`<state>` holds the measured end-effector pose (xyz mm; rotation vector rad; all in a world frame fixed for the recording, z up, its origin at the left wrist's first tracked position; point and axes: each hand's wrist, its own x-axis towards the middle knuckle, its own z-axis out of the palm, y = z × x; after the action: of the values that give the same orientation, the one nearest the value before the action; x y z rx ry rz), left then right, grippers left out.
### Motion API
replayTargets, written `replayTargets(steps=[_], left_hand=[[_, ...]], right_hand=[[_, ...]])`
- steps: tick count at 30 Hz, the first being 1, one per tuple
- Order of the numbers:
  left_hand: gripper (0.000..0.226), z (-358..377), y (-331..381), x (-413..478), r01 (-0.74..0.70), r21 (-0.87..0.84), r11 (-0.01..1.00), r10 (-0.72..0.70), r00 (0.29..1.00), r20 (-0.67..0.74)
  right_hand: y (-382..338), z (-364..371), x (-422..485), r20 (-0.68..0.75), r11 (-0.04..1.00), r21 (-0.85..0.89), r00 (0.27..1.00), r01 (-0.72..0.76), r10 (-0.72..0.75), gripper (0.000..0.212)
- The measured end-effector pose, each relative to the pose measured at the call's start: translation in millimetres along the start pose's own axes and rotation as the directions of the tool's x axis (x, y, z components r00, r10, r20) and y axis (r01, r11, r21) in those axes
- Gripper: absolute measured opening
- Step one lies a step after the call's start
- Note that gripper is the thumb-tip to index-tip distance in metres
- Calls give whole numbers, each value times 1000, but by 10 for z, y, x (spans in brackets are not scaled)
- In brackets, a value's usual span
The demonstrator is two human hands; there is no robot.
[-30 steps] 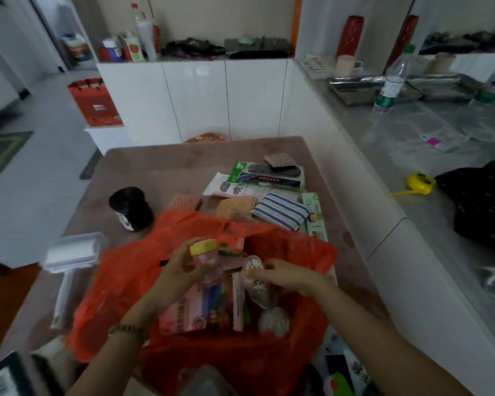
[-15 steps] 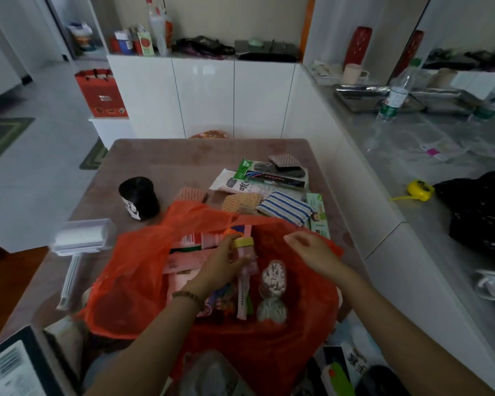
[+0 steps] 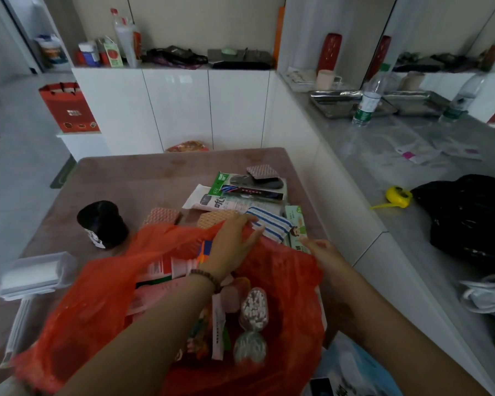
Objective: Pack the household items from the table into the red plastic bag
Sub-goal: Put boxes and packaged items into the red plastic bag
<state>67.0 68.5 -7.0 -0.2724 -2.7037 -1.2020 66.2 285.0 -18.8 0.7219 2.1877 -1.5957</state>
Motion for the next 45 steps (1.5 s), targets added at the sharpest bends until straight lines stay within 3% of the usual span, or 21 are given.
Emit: replayTargets(steps=[2, 6, 9, 11, 14, 18, 23, 27, 31, 34, 37, 39, 41, 45], left_hand=[[32, 89, -6, 217, -6, 76, 997, 5, 1000, 14], [30, 252, -59, 564, -11, 159, 987, 18, 999, -46], [54, 393, -124, 762, 71, 297, 952, -127, 977, 171], [69, 502, -207, 797, 101, 426, 899, -265, 901, 344], [75, 650, -333, 713, 78, 501, 862, -324, 845, 426], [74, 606, -297, 606, 118, 428, 896, -311, 854, 416], [68, 129, -23, 397, 56, 282, 958, -138, 949, 283], [80, -504, 96, -48, -72, 532, 844, -25, 985, 172], [97, -1149, 32, -654, 44, 713, 700, -189, 974, 125], [93, -1541, 6, -1086, 130, 773, 621, -267, 962, 53], [69, -1791, 9, -1354, 282, 730, 623, -358, 932, -55], [45, -1889, -37, -1457, 363, 589, 722, -366, 923, -121], [21, -1974, -53, -1526, 416, 321, 851, -384, 909, -160], [29, -2150, 81, -1597, 446, -129, 886, -464, 861, -208]], right_hand=[[-44, -10, 104, 60, 996, -55, 995, -72, 76, 37], [-45, -26, 371, 104, 991, -47, 986, -124, 128, 48], [-36, -14, 543, 151, 985, -25, 974, -170, 171, 49], [-38, 14, 600, 175, 981, -58, 966, -184, 192, 49], [-11, 50, 658, 217, 979, -70, 955, -190, 201, 41], [-49, -14, 555, 267, 991, 44, 957, -125, 109, 38], [-448, -394, 271, 128, 975, 155, 975, 160, -180, 36], [-919, -645, -249, 169, 919, 243, 919, 311, -356, 45], [-920, -413, -710, 425, 971, 161, 875, 177, -230, 84], [-646, -14, -988, 608, 997, 6, 791, 81, -68, 87], [-330, 356, -1220, 667, 997, -76, 742, -21, 66, 76], [-199, 510, -1361, 678, 992, -66, 725, -105, 122, 55], [-118, 661, -1465, 651, 981, 13, 746, -195, 140, 43], [-34, 1076, -1507, 540, 852, 363, 830, -378, 138, 37]])
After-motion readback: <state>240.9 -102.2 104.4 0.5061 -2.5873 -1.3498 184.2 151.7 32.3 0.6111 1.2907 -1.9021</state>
